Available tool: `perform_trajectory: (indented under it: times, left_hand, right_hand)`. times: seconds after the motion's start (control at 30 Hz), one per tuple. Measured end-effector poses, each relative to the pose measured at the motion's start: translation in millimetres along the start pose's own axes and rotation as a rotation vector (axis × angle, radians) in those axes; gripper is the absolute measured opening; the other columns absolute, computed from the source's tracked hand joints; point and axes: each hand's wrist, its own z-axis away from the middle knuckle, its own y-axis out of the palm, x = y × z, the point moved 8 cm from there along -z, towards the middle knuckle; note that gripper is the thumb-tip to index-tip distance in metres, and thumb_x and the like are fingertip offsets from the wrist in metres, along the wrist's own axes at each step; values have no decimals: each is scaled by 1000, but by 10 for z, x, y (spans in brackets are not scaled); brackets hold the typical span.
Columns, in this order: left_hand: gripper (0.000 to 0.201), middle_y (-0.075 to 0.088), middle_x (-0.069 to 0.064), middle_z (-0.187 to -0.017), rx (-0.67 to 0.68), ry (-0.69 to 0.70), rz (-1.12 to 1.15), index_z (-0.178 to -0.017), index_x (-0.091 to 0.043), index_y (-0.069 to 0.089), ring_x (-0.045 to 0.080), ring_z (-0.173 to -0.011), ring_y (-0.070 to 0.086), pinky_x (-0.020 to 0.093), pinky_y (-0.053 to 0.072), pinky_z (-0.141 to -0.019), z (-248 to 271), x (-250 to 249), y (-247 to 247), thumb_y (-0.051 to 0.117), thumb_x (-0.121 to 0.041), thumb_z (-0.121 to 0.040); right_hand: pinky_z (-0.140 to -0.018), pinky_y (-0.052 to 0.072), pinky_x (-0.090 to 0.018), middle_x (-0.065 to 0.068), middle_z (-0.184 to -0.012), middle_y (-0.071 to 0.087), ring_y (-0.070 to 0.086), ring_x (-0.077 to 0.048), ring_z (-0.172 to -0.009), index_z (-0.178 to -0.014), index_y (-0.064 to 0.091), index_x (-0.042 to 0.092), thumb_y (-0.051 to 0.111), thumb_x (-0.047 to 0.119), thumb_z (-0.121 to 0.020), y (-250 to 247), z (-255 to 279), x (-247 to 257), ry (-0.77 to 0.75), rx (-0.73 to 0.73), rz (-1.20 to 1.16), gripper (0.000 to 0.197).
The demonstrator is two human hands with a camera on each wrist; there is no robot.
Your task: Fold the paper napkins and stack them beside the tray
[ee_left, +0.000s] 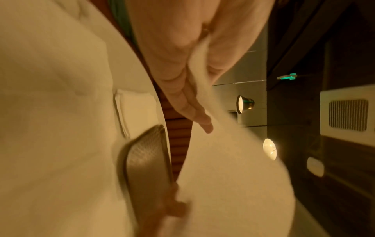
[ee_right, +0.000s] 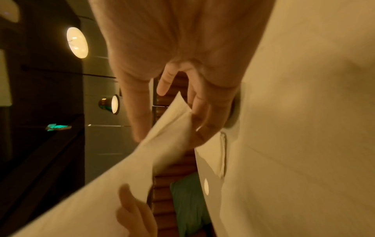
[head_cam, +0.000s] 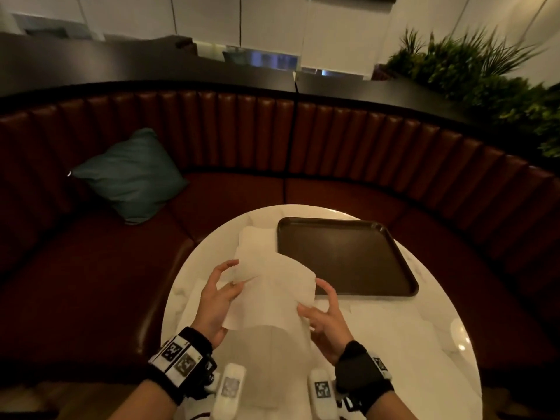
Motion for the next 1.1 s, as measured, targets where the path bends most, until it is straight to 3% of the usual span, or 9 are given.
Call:
perform_trajectory:
  times: [0.07,0.13,0.23,0.3,0.4,0.53,0.67,0.87,1.1]
  left_hand:
    - [30,71,13,-108,-15,45,-128,-107,-19,70,28,-104,66,34,55,-84,-15,29,-126,56,3,-92]
    - [25,73,6,-106,-12,75,-249,-97,-17,76,25,-108,65,37,52,-94,-26,60,-200,63,2,-88]
    - [21,74,1,-103,4,93,-351,-95,-16,78,16,-100,68,25,55,-85,-37,76,-222,73,-2,-81]
    - [21,75,1,-98,-2,131,-388,-93,-13,78,15,-95,69,17,54,-78,-61,59,-217,77,0,-76]
    - [20,76,-4,-87,4,226,-497,-85,-19,79,13,-90,68,19,52,-79,-91,14,-203,80,-2,-74]
    - [17,75,-2,-91,25,284,-495,-85,-19,78,13,-91,68,25,54,-81,-127,-53,-219,78,-4,-76]
    - [15,75,-3,-88,-16,297,-490,-83,-18,77,12,-89,68,28,55,-80,-186,-45,-314,79,-6,-75]
    - [18,72,1,-83,-211,282,-466,-91,-22,74,18,-79,64,22,52,-72,-353,35,-560,80,-15,-76]
    - [12,71,5,-81,-300,126,-443,-73,-17,73,19,-82,65,31,50,-75,-821,258,-581,82,-25,-75]
  right_hand:
    - [-83,56,-45,-25,-113,67,66,-39,-102,-115,62,19,87,12,-58,-79,16,126,-53,-26,68,63]
    - [-82,57,-39,-22,-110,69,68,-35,-99,-106,69,8,81,6,-65,-148,25,263,-116,-58,178,42]
    - [-86,54,-28,1,-95,75,70,-13,-92,-105,73,13,76,0,-73,-175,20,458,-206,-61,402,34]
    - [-76,48,-16,18,-62,65,60,2,-63,-103,73,15,77,1,-74,-165,12,568,-248,-64,519,33]
    - [-68,46,-16,13,-46,50,47,-3,-48,-101,74,16,81,7,-71,-192,-40,675,-296,-70,599,32]
    - [-87,56,-33,-24,-72,70,72,-30,-78,-102,75,19,79,23,-71,-176,-137,670,-261,-46,612,31]
    - [-83,55,-38,-9,-83,76,73,-23,-84,-92,76,13,78,10,-77,-127,-267,645,-245,-54,711,15]
    - [-76,56,-39,-6,-78,74,68,-20,-74,-81,77,20,82,24,-74,310,-717,1078,-318,-16,991,9]
    - [-84,44,-29,10,-113,57,54,-10,-98,-86,71,26,80,36,-73,989,-1633,1632,-397,-18,1396,18]
